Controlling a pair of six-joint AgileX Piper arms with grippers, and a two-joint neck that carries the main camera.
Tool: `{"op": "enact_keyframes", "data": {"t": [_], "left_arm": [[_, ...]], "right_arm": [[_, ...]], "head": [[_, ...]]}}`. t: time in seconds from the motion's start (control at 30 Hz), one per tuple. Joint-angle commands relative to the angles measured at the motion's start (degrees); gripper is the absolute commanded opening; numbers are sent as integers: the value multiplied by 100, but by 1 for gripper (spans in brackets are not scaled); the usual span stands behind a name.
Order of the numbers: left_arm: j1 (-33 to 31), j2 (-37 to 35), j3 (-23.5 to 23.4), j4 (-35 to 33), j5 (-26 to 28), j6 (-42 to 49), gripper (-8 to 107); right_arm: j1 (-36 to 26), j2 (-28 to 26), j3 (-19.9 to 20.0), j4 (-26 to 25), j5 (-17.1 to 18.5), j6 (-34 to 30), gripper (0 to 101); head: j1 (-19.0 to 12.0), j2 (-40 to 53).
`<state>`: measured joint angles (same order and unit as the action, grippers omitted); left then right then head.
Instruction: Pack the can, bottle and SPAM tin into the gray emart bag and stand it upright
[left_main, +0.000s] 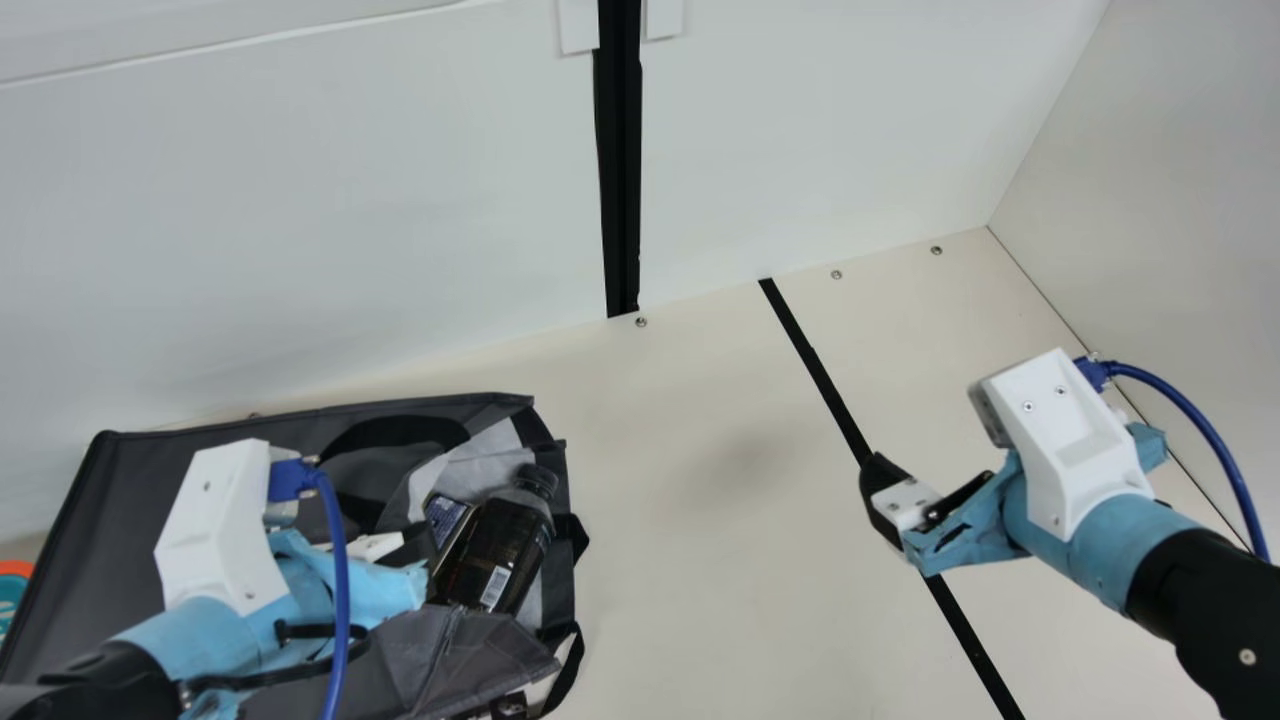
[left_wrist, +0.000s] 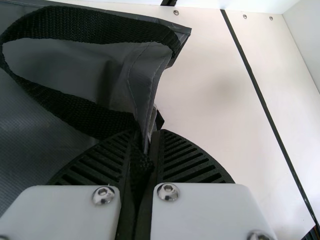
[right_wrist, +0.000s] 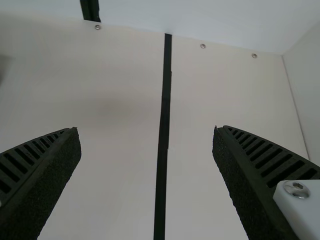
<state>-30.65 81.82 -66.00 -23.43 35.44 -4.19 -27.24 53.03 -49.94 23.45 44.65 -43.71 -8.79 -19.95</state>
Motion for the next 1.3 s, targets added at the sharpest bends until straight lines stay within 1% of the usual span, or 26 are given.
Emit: {"op": "enact_keyframes", "data": {"t": [0.0, 0.17, 0.5, 0.93, 1.27], "left_arm": [[0, 0, 0, 0, 0, 0, -8], [0, 0, 0, 0, 0, 0, -8], [0, 0, 0, 0, 0, 0, -8], [0, 0, 0, 0, 0, 0, -8], [0, 0, 0, 0, 0, 0, -8]], "right_arm": [[-68, -33, -33, -194, 38, 144, 95], [-210, -104, -148, -570, 219, 489, 95], [-459, -193, -471, -1123, 781, 1052, 95], [-797, -599, -883, -1786, 1665, 1696, 95], [-719, -877, -1247, -2324, 2346, 2389, 95]], "head": [[-121, -5], [-121, -5], [-121, -5], [-121, -5], [-121, -5]]}}
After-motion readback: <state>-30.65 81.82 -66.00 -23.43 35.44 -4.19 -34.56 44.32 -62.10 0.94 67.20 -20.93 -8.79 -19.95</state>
